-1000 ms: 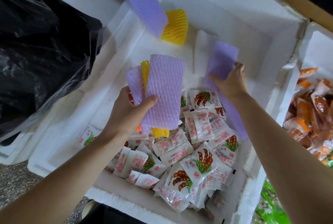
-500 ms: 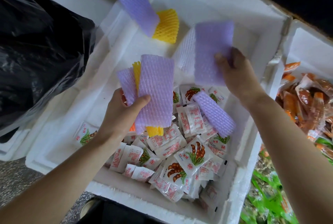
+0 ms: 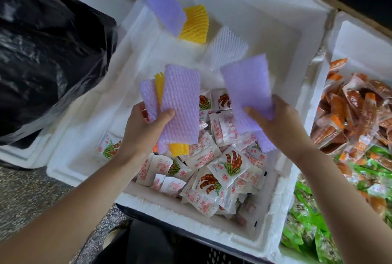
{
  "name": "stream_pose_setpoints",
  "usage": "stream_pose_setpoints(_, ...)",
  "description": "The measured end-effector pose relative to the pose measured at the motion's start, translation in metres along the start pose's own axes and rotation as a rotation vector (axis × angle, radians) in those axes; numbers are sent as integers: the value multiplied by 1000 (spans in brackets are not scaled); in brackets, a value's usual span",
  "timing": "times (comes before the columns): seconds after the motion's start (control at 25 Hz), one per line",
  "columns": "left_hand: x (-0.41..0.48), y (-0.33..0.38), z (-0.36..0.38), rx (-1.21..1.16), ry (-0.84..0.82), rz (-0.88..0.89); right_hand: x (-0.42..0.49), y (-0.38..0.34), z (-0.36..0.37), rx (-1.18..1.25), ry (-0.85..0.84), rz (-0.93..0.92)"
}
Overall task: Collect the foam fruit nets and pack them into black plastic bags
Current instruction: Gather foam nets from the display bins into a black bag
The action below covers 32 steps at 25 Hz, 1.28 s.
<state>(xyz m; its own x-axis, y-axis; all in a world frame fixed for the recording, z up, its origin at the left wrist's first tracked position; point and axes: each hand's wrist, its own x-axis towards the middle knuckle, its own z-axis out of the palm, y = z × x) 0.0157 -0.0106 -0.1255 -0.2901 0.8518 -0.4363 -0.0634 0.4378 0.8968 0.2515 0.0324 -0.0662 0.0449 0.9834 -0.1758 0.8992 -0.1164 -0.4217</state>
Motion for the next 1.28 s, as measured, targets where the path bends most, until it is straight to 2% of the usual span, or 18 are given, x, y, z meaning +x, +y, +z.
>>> stream_pose_setpoints(0.12,-7,3,4,57,-8,66,-21,-37,0,320,123,13)
stream_pose_setpoints(0.2,-15,7,10,58,-51,100,-33,-54,17,285,137,-108)
stream_pose_setpoints(0.32,-24,11,14,15,-60,117,-45,-69,45,81,155,-256)
stream_pose_setpoints(0.4,-28,14,11,-10,-43,132,-51,-75,52,175,61,-330)
stream_pose_setpoints(0.52,-30,10,1,-137,-113,55,-57,-77,52,375,-164,-280)
stream_pose_setpoints(0.6,-32,12,-4,-198,-216,-52,-58,-73,56,365,-156,-263)
stream_pose_setpoints(0.68,-34,17,-3,-184,-278,-49,-62,-75,62,310,-136,-308)
stream_pose_setpoints(0.84,-30,29,-2,-247,-206,29,-75,-78,61,322,-261,-371)
stream_pose_setpoints(0.92,-24,28,-8,-249,-195,29,-79,-76,55,405,-340,-354)
stream_pose_setpoints(1.04,-21,22,-14,-243,-224,-20,-78,-69,52,587,-268,-287)
stream_pose_setpoints(1.12,-23,25,-11,-221,-301,4,-77,-65,53,652,-202,-226)
stream_pose_setpoints(1.2,-26,31,-7,-204,-373,50,-78,-66,57,614,-169,-201)
stream_pose_setpoints(1.28,-25,33,-3,-191,-343,57,-83,-71,61,545,-185,-231)
